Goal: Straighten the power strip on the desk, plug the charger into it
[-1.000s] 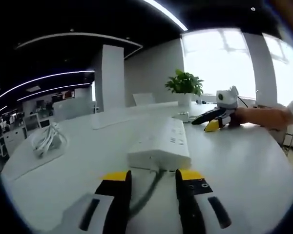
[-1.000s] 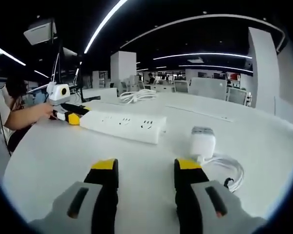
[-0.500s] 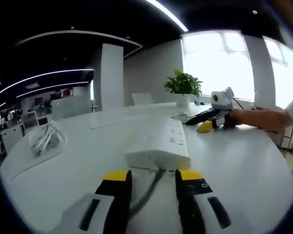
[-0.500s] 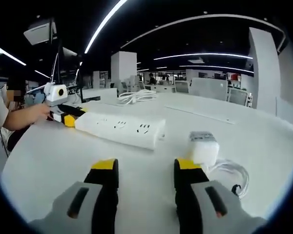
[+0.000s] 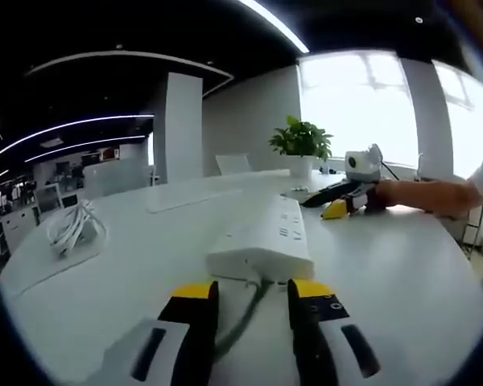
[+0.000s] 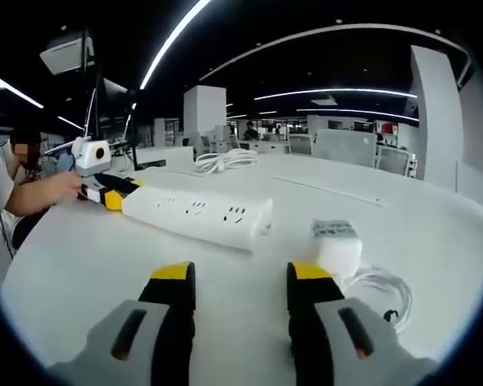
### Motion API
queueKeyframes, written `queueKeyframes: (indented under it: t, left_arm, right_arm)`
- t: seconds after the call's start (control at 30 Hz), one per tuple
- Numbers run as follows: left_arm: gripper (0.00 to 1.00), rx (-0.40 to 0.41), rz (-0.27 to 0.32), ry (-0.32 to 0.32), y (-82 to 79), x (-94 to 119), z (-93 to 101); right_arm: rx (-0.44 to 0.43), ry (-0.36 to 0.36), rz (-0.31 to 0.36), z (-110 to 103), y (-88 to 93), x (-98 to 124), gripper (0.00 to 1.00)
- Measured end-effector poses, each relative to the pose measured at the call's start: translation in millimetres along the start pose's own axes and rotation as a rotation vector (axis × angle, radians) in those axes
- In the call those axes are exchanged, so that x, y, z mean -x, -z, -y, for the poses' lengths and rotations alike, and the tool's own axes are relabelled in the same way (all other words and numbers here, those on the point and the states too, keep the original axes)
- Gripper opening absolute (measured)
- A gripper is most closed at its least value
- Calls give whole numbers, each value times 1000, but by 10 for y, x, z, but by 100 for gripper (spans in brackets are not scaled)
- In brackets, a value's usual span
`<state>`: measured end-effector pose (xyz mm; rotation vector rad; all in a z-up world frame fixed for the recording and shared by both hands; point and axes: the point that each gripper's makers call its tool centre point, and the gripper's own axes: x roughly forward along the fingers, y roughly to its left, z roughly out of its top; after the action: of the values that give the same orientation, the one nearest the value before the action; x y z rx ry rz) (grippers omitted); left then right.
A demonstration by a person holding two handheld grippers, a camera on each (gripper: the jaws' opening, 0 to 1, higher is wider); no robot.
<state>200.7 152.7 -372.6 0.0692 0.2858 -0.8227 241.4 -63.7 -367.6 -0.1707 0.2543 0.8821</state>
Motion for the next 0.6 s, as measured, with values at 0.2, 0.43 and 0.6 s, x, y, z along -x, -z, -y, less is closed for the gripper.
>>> queueKeyframes:
  t: [0.2, 0.43, 0.6]
  left_arm:
    - [37, 13, -3, 14, 6, -2, 0]
    - [36, 12, -1, 22, 1, -10, -8]
    - [36, 9, 0, 22, -3, -10, -11]
  right_arm:
    - [2, -9, -3, 12, -16, -86, 43]
    - [4, -23, -2, 110, -21, -137, 43]
    - [7, -31, 1, 154, -25, -175, 43]
